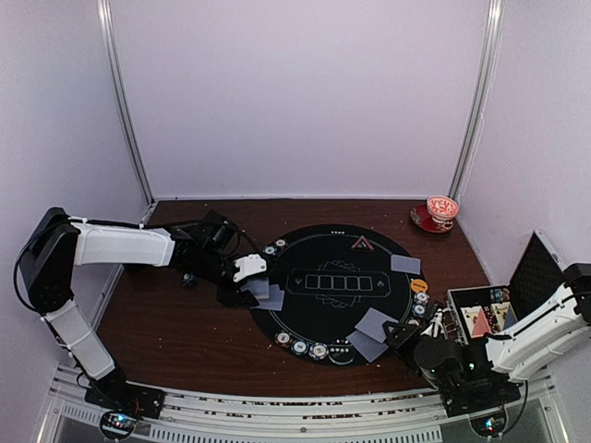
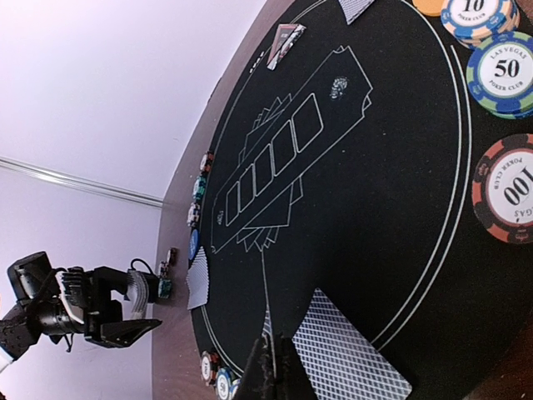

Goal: Distribute texas hold em gaming equipment
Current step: Distribute the poker card in the dealer area, then pick up the poker card from the face-down deck piles.

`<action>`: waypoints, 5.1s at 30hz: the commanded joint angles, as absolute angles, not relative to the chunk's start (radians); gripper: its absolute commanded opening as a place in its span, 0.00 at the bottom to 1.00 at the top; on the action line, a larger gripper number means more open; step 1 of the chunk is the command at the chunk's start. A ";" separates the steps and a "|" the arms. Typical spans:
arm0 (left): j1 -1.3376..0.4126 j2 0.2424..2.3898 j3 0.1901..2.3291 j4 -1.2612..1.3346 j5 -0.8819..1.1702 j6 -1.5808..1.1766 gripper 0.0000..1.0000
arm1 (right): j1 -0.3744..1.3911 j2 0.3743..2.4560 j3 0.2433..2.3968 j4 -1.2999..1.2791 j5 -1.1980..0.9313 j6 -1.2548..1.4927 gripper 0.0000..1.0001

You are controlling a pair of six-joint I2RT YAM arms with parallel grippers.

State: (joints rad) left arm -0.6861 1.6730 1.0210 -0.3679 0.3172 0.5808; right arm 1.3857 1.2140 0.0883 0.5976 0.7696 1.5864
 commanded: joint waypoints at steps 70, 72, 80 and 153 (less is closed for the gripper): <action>-0.680 1.680 1.031 -0.341 0.317 0.581 0.61 | 1.516 1.142 0.489 -0.106 1.042 1.393 0.86; -0.680 1.675 1.029 -0.341 0.317 0.582 0.61 | 1.491 1.160 0.515 -0.038 1.025 1.301 0.94; -0.680 1.669 1.026 -0.341 0.320 0.583 0.61 | 1.132 1.300 0.440 0.550 0.330 1.068 0.98; -0.684 1.673 1.026 -0.342 0.324 0.589 0.60 | 0.856 2.091 1.027 0.933 -0.590 1.168 0.11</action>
State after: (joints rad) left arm -0.6861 1.6737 1.0206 -0.3683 0.3000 0.5816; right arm 0.8501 2.1429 1.0405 0.9173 -0.5880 1.1629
